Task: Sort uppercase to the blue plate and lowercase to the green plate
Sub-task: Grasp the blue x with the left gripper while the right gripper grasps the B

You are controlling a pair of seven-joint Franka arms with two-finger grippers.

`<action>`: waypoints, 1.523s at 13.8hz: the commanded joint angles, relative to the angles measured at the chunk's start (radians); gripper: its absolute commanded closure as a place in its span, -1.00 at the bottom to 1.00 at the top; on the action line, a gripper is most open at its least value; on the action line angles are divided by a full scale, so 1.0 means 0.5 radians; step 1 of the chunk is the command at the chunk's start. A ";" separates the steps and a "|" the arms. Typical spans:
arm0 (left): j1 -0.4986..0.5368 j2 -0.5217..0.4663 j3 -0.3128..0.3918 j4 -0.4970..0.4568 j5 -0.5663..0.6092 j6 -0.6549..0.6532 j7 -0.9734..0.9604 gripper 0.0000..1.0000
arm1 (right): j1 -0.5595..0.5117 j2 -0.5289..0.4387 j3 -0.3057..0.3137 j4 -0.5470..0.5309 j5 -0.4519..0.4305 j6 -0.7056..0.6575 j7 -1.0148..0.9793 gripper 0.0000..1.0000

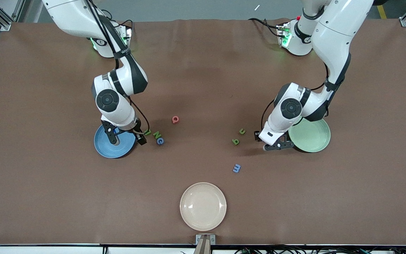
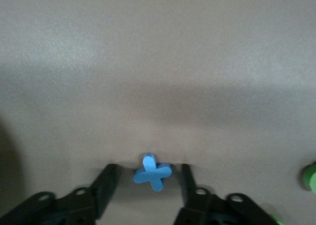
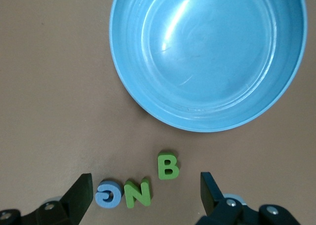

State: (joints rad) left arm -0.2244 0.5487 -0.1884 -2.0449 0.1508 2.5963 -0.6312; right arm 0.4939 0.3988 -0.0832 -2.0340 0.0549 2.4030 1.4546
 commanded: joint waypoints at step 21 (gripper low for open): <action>0.510 -0.622 -0.028 -0.420 0.060 -0.351 0.639 0.77 | 0.141 0.163 -0.015 -0.203 0.019 0.388 0.223 -0.22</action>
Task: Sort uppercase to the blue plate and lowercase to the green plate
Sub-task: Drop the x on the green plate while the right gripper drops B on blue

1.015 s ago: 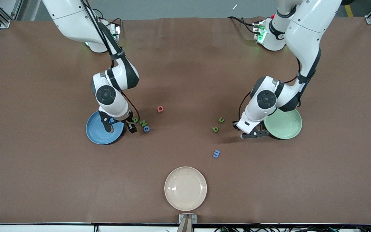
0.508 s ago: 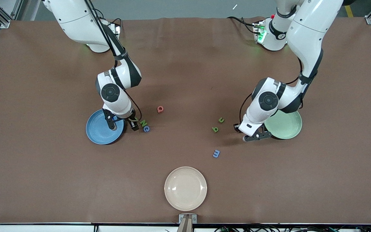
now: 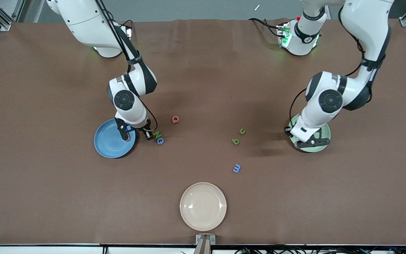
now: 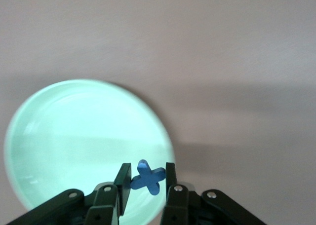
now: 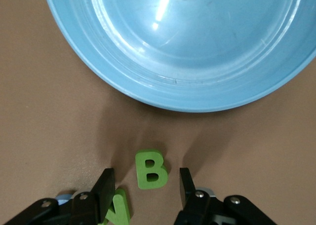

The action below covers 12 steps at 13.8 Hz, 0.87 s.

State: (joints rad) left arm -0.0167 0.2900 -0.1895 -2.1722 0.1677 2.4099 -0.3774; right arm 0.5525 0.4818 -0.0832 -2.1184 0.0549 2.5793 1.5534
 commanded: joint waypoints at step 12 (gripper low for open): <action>0.239 -0.059 -0.020 -0.478 0.045 0.322 0.359 0.75 | 0.021 -0.052 -0.015 0.082 0.019 -0.178 0.118 0.99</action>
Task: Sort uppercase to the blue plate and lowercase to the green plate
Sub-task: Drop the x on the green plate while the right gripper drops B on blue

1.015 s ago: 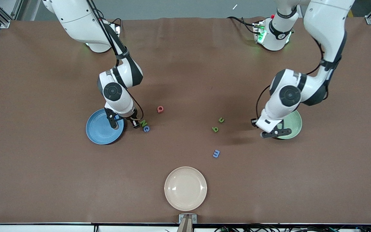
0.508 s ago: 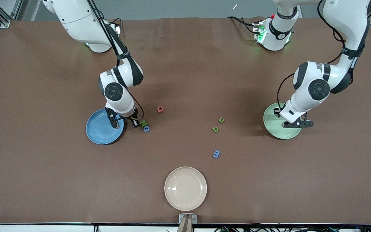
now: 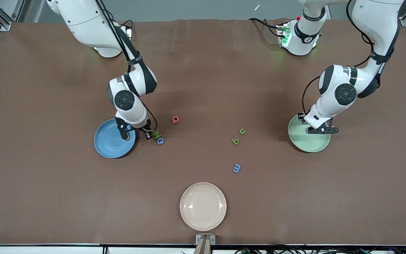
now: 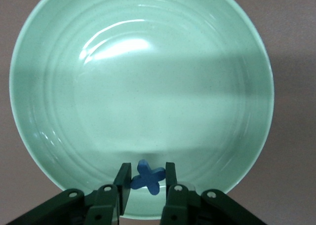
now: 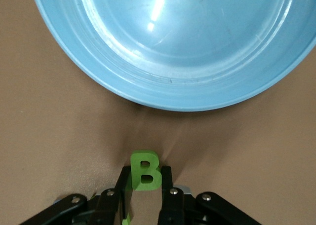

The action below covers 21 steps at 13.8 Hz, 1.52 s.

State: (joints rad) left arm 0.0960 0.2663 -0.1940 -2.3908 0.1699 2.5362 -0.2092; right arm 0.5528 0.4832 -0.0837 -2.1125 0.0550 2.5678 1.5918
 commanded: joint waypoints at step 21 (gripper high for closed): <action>-0.112 0.264 -0.278 0.706 0.041 -0.084 -0.099 -0.99 | -0.385 -0.166 -0.004 -0.165 0.129 -0.092 -0.889 0.61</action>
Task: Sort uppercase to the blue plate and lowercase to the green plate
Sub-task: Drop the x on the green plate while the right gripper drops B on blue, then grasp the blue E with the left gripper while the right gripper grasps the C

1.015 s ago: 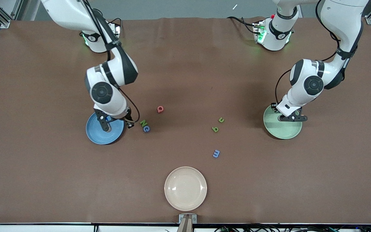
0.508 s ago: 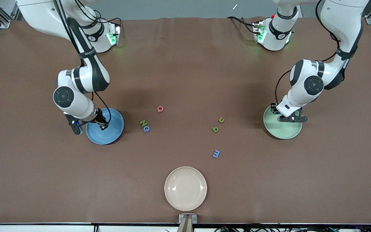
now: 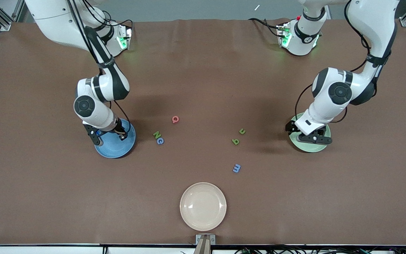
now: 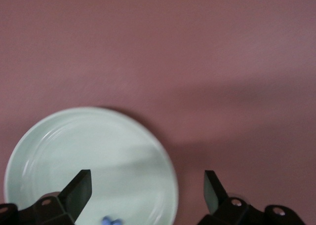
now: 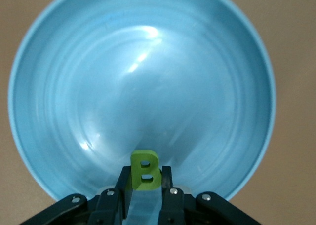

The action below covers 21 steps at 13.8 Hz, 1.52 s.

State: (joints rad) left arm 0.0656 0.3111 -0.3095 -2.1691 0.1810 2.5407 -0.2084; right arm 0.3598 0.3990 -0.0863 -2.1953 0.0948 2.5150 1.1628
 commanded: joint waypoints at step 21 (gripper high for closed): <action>-0.653 1.200 -0.013 1.543 0.503 -0.222 -0.375 -0.70 | 0.422 0.352 0.010 0.862 0.105 -0.453 -0.265 -1.00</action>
State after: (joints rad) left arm -0.2446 0.8903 -0.3225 -1.4305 0.4121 2.4296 -0.4182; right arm 0.5580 0.5493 -0.0746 -1.8090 0.1676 2.2936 1.1487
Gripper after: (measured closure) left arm 0.137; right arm 0.000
